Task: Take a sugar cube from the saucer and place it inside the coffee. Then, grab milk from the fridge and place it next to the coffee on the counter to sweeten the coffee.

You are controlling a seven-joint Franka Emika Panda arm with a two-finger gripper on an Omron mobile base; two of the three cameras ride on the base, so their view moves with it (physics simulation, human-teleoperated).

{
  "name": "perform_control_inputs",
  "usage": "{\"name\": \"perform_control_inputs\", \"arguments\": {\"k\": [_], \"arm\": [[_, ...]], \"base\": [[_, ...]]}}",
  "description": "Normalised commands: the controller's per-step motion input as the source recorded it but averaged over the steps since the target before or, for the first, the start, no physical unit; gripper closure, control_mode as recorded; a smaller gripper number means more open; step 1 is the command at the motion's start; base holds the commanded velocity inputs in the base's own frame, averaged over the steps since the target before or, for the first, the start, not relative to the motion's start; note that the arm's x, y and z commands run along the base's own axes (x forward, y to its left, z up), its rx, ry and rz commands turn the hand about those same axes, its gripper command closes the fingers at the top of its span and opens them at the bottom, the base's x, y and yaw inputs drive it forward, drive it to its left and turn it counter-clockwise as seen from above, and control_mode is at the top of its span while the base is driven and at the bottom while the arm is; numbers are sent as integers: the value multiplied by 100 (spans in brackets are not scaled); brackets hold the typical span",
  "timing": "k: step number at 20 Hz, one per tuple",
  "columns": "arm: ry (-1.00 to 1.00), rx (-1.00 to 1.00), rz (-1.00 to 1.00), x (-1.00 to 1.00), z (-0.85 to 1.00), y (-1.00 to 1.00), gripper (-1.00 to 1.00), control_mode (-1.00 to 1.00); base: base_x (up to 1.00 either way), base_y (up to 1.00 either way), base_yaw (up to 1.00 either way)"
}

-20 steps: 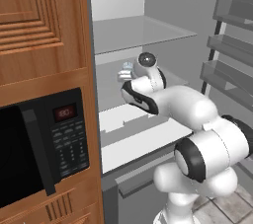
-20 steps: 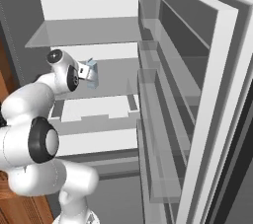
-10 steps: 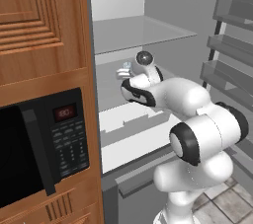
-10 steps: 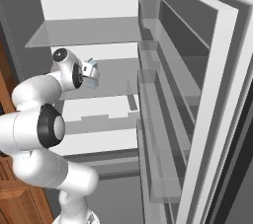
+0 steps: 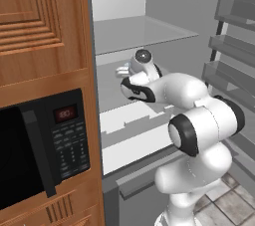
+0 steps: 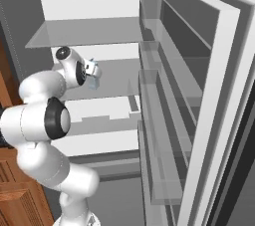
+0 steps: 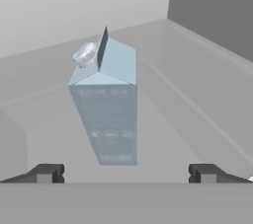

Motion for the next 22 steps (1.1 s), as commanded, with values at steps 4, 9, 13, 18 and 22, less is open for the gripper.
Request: {"name": "perform_control_inputs", "arguments": {"k": [4,9,13,18,22], "arm": [[0,0,0,24,-6,5,-100,-100],[0,0,0,22,-7,4,-100,-100],[-1,0,0,20,-11,1,-100,-100],[-2,-2,0,16,-10,0,-100,-100],[-3,-2,0,14,-7,0,-100,-100]], "base": [[0,0,0],[0,0,0],[0,0,0],[0,0,0],[0,0,0]]}}
